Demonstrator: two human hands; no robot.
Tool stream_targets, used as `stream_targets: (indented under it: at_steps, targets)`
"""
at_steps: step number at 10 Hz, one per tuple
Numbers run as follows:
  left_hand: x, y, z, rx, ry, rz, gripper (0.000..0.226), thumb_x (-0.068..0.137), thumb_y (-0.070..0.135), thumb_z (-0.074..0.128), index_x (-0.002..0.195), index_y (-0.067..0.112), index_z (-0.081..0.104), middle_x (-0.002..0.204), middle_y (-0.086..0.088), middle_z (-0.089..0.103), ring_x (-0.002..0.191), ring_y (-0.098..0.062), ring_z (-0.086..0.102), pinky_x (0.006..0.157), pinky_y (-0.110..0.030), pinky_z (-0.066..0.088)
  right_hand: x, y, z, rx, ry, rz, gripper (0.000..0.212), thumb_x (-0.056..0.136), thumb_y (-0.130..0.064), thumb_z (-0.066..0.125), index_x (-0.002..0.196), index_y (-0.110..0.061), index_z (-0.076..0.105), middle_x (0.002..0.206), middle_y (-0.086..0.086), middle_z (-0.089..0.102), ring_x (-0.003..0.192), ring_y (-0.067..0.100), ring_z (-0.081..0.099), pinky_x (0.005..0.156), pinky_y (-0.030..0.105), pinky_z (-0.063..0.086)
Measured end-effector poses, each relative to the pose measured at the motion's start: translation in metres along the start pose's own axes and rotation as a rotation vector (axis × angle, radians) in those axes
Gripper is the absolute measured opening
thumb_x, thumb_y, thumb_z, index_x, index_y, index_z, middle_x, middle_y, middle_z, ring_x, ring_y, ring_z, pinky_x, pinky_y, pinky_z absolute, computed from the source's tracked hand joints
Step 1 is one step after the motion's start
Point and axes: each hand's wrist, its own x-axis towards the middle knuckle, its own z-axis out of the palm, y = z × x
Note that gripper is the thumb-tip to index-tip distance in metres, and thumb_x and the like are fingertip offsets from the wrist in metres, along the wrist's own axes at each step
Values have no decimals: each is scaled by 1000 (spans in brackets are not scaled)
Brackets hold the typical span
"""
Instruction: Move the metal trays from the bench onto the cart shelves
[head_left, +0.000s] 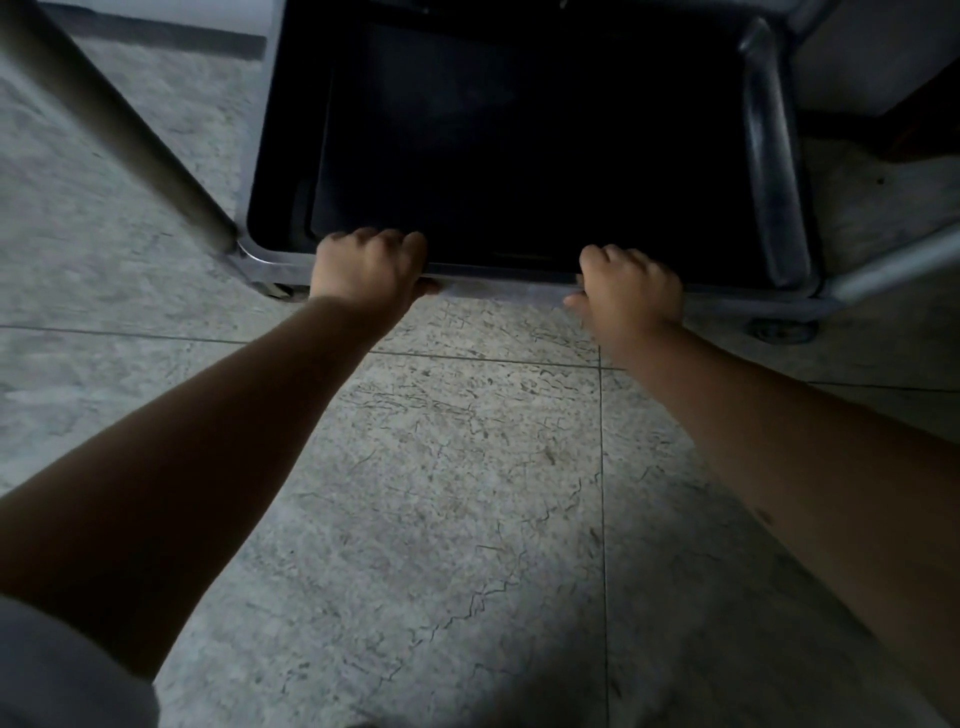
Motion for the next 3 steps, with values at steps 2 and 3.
stream_targets:
  at_steps: [2,3]
  targets:
    - [-9,6,-5,-2,-99,-71,39,87,47,68,104,14,55,96,-12,67,92,-34,64,81,-43,46,-1,1,-9,27,-75,-14,39,76,-38,74,98,-15,52,96,11,63,89,34,62,67,36,44]
    - [-18,8,-27,72,-286,-86,78,81,66,62,134,13,41,136,-17,55,128,-36,51,102,-51,42,-10,1,-30,26,-296,-22,91,66,-55,75,138,-19,32,141,16,46,128,35,45,101,51,37]
